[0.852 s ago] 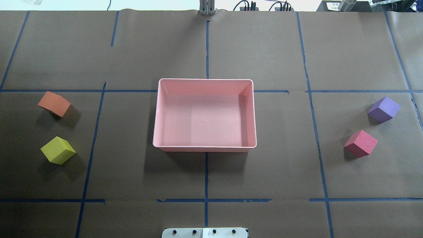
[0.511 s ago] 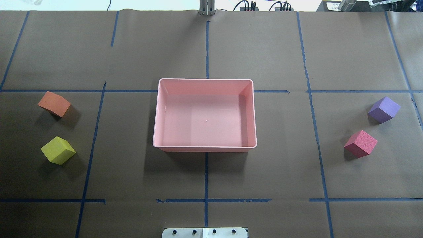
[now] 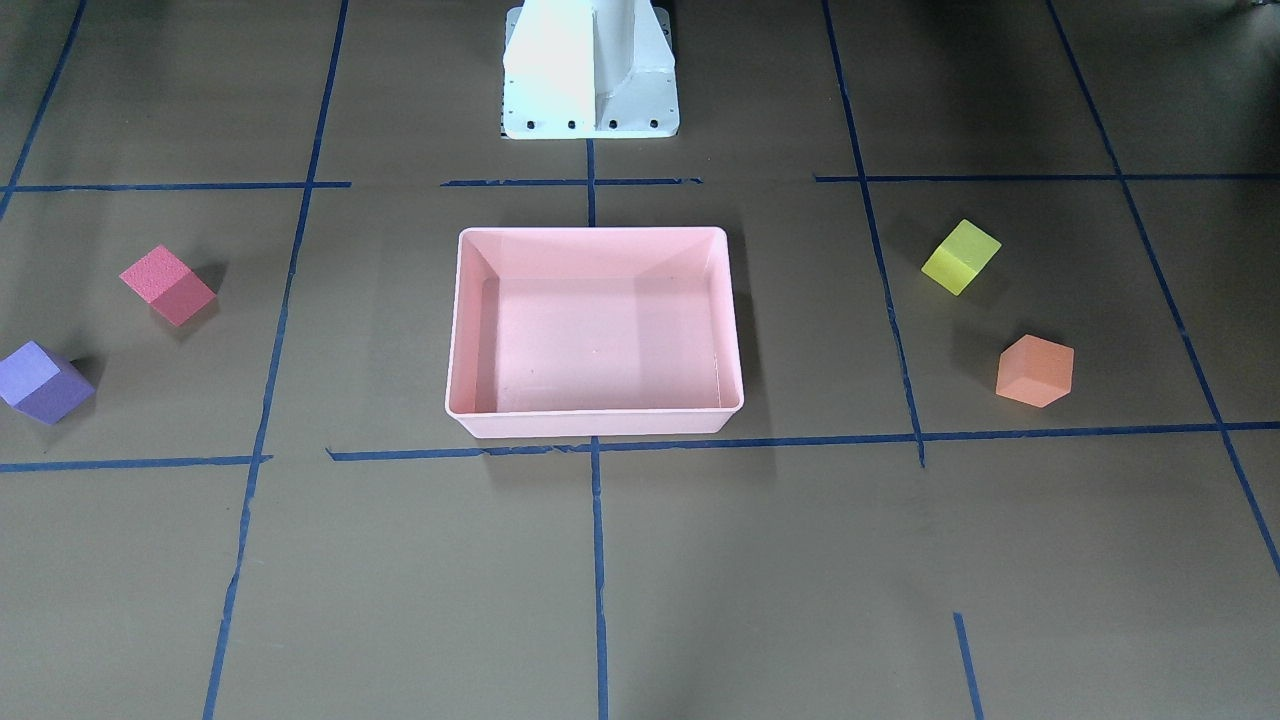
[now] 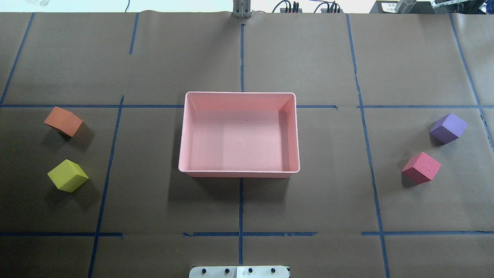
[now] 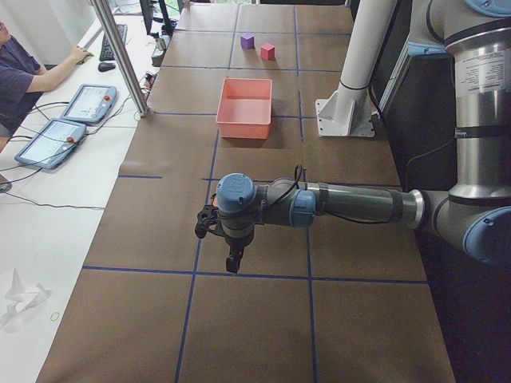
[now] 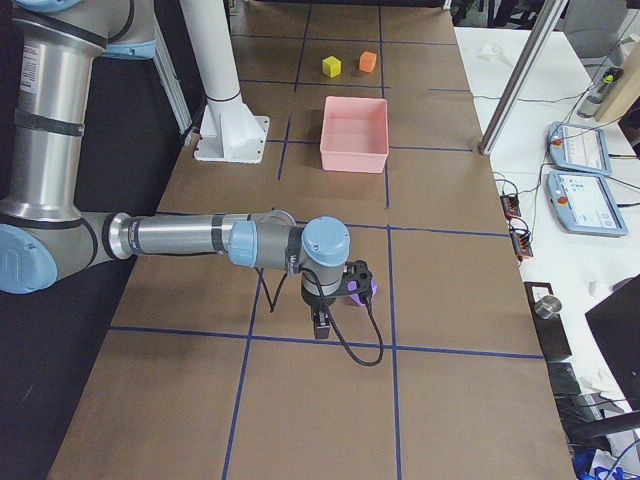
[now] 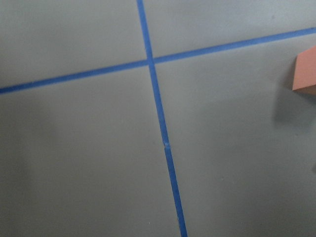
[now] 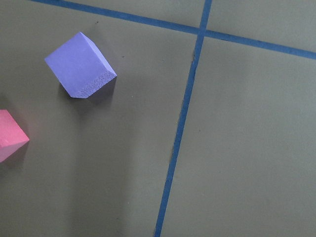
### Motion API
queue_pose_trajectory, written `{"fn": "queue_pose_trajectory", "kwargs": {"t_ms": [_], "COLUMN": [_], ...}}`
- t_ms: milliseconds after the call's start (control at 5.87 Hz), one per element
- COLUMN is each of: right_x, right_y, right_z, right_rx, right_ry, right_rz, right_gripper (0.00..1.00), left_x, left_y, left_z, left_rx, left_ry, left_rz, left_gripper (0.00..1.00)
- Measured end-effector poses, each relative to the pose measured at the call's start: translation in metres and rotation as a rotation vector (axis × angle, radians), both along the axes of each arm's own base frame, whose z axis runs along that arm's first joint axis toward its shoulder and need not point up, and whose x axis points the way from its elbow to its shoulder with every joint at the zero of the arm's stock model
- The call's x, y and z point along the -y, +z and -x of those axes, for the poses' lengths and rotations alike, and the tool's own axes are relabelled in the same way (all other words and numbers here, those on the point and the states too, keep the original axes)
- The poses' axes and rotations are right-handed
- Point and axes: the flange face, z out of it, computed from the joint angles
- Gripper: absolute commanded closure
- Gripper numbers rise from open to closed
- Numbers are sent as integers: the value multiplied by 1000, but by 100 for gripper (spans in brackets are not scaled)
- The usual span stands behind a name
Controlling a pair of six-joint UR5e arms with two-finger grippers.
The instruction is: Place blocks into pink bin with both arms
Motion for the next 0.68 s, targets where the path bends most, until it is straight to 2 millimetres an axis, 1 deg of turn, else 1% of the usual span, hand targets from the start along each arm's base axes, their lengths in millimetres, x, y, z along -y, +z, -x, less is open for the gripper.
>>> {"fn": "queue_pose_trajectory", "kwargs": {"t_ms": [170,341,511,681], "right_x": [6,10,11,11], "right_y": [-7,-11,-14,-16], "right_z": [0,1,0,1], "right_rx": [3,6,7,8], "right_ry": [0,-3,-5,-6], "right_rz": [-21,-39,-49,-56], "right_gripper": [0,0,0,0], "left_x": [23,35,42,45], "left_y": [-21,-32,-43,-51], "left_z": [-2,-9,-29,-71], "left_rx": [5,1,-7,-22], "left_ry": [-1,10,39,108], "left_rz": [-104,-149,-180,-222], "left_gripper": [0,0,0,0]}}
